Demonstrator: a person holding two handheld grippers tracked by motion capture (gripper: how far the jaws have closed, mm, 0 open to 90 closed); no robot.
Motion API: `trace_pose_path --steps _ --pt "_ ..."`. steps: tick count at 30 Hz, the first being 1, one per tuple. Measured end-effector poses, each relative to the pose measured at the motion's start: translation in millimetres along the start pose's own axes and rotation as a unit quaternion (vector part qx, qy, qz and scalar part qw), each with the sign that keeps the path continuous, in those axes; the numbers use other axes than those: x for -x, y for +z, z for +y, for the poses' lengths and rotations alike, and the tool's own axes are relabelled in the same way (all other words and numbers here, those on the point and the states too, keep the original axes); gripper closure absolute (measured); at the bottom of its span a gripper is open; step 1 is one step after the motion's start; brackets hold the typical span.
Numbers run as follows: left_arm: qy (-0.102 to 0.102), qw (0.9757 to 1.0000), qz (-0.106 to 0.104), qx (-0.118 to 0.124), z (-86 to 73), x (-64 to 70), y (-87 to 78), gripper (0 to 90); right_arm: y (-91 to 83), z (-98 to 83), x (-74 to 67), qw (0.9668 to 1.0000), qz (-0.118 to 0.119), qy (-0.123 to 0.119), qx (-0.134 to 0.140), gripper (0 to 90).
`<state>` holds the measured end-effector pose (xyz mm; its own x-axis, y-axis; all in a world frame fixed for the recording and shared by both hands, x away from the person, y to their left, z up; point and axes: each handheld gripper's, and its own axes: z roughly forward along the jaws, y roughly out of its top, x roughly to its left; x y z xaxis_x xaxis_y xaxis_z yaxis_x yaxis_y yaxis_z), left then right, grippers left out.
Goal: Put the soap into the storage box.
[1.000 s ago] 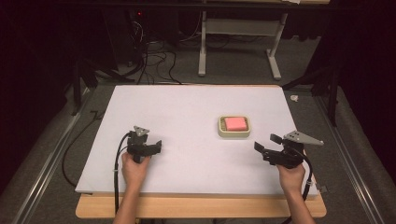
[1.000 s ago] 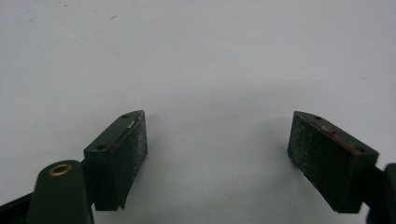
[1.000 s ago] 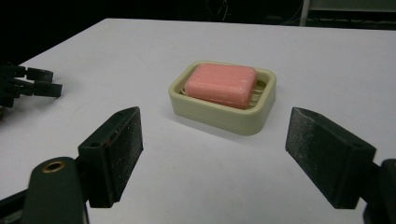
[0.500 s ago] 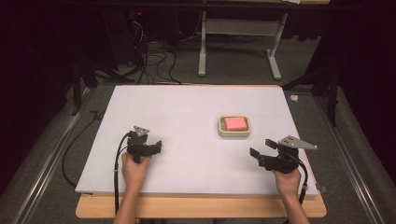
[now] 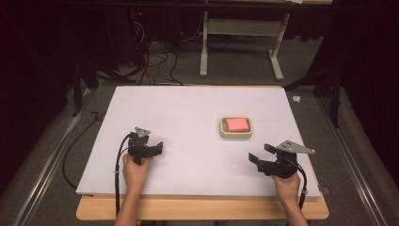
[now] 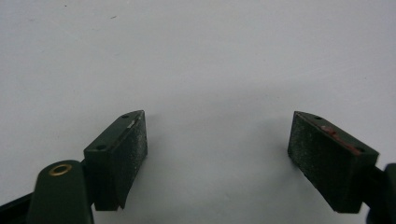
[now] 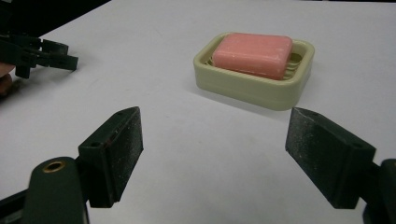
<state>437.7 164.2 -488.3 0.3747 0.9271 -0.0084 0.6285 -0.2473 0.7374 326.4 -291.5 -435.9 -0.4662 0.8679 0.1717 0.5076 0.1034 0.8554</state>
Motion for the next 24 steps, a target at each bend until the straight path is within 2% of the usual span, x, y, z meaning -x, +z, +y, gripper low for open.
trace_pose_path --steps 24 --pt "0.000 1.0000 0.000 0.000 0.0 0.0 0.0 20.5 19.3 -12.3 -6.1 0.9993 -0.001 -0.011 -0.036 19.9"
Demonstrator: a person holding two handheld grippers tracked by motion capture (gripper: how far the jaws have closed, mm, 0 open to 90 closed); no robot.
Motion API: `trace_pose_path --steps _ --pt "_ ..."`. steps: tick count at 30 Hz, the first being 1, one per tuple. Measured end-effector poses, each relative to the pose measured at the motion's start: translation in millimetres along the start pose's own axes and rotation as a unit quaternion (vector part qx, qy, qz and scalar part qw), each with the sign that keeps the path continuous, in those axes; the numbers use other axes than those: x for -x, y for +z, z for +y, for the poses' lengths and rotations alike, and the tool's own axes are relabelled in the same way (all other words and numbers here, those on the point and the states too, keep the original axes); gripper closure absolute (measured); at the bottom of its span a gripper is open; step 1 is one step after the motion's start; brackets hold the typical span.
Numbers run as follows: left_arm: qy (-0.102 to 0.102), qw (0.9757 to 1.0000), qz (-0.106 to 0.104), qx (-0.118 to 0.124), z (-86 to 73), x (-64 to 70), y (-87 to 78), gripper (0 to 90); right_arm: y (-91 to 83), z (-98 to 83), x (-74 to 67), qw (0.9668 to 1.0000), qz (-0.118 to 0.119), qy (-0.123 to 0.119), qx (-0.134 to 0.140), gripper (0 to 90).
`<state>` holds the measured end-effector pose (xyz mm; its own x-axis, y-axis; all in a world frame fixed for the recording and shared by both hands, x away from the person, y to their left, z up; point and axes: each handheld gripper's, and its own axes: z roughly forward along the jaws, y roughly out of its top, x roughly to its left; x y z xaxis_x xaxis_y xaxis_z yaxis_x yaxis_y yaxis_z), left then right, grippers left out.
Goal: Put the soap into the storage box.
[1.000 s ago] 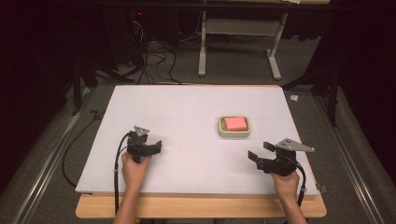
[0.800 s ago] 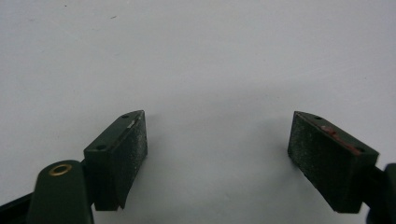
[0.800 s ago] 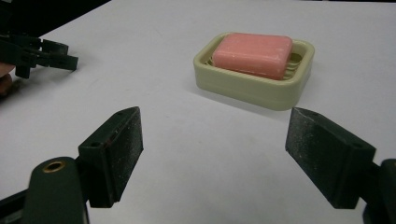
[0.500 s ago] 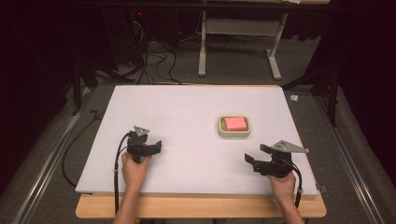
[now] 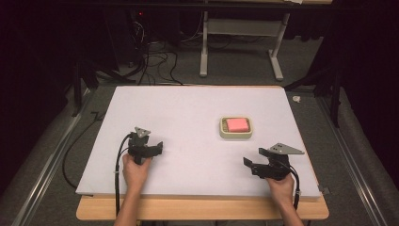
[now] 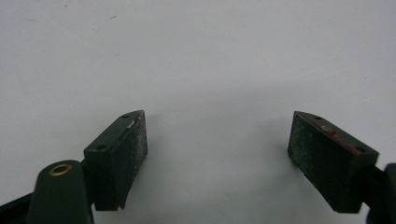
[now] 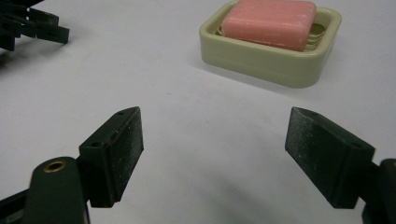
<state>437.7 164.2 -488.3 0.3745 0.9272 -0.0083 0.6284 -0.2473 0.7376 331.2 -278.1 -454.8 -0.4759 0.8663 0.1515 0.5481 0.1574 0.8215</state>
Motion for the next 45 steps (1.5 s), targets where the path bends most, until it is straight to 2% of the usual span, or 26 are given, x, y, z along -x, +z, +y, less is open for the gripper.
trace_pose_path --steps 18,25,40,45 --pt "0.000 1.0000 0.000 0.000 0.0 0.1 0.0 20.5 18.3 -3.8 0.2 0.9992 -0.015 0.000 -0.037 20.1" --pt "0.000 1.0000 0.000 0.000 0.0 0.0 0.0 20.5 26.7 -6.6 -1.0 0.9977 -0.033 -0.016 -0.057 20.0" --pt "0.000 1.0000 0.001 0.000 0.0 0.1 0.0 20.5 35.5 -8.9 -1.6 0.9950 -0.044 -0.023 -0.087 19.3" --pt "0.001 1.0000 0.001 0.000 -0.1 0.1 -0.1 20.5 39.1 -9.0 -6.8 0.9921 -0.061 -0.049 -0.098 17.6"
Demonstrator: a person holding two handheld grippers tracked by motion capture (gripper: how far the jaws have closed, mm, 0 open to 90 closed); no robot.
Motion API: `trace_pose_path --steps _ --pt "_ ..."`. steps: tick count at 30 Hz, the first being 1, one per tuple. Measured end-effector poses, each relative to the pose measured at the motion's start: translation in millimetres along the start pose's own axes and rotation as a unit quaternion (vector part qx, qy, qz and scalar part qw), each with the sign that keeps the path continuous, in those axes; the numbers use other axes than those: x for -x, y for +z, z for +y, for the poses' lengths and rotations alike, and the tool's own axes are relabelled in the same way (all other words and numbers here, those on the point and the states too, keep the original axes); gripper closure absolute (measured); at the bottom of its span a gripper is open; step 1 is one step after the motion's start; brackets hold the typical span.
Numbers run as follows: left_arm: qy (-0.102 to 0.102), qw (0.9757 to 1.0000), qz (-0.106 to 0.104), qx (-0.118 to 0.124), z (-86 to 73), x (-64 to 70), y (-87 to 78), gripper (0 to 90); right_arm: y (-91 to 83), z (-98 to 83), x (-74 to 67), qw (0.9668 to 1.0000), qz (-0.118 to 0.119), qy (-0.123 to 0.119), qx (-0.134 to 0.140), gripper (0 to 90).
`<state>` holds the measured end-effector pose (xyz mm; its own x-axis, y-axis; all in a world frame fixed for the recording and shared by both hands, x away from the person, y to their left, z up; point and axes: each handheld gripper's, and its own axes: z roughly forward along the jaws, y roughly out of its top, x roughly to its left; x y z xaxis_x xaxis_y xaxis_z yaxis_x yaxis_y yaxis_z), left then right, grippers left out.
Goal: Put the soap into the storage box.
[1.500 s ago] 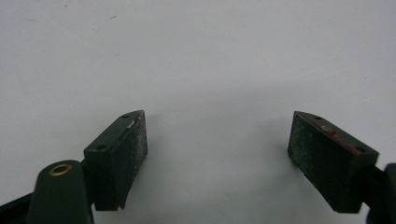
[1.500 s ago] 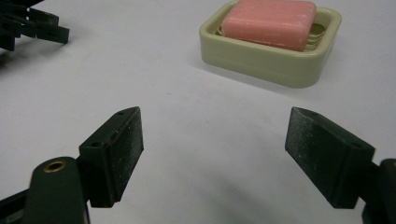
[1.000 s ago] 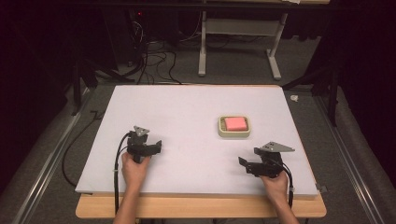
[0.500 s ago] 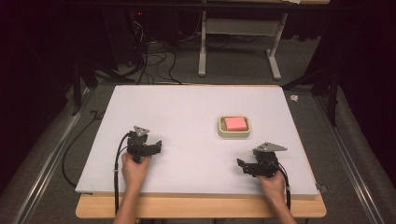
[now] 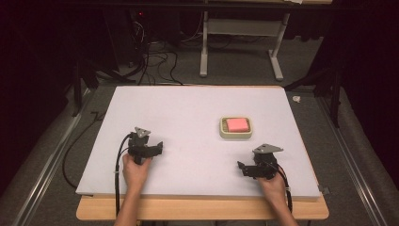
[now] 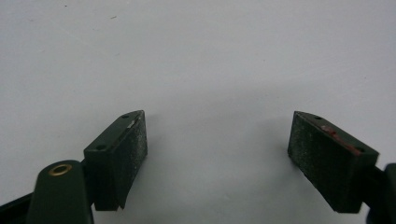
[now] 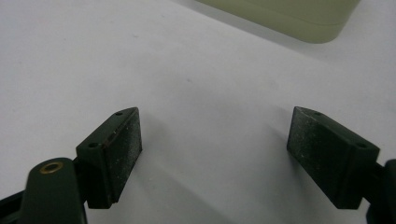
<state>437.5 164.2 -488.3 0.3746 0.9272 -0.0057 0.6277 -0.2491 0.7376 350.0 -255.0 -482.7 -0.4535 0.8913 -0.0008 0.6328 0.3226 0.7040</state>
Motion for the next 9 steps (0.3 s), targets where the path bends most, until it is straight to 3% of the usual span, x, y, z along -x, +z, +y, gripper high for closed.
trace_pose_path --steps 9 --pt "0.000 1.0000 0.000 0.000 0.0 0.0 0.0 20.5 0.2 -0.1 -0.5 1.0000 0.000 -0.003 -0.001 17.3"
